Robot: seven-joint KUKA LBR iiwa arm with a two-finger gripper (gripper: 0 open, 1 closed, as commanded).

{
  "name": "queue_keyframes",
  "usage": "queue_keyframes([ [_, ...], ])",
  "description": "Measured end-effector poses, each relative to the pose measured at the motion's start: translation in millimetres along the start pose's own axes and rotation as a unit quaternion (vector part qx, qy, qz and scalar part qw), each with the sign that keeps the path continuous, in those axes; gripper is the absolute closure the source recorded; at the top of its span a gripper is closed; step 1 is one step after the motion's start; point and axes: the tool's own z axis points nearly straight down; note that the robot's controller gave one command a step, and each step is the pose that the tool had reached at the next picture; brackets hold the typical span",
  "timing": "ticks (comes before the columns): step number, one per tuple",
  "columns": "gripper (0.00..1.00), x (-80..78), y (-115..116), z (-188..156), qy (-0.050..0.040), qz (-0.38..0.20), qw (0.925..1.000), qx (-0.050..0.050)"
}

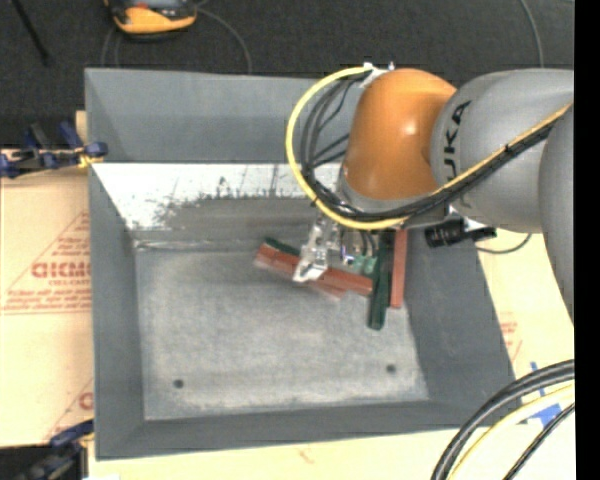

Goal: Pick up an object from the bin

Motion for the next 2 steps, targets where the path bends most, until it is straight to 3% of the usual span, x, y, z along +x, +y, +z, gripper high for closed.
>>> queue_keyframes([
  [1,1.0,1.4,-0.4,7.5,0.0024,0.0,1.0,0.001],
  [2,1.0,-5.5,11.4,-37.4,0.0051,-0.061,0.9981,0.002],
])
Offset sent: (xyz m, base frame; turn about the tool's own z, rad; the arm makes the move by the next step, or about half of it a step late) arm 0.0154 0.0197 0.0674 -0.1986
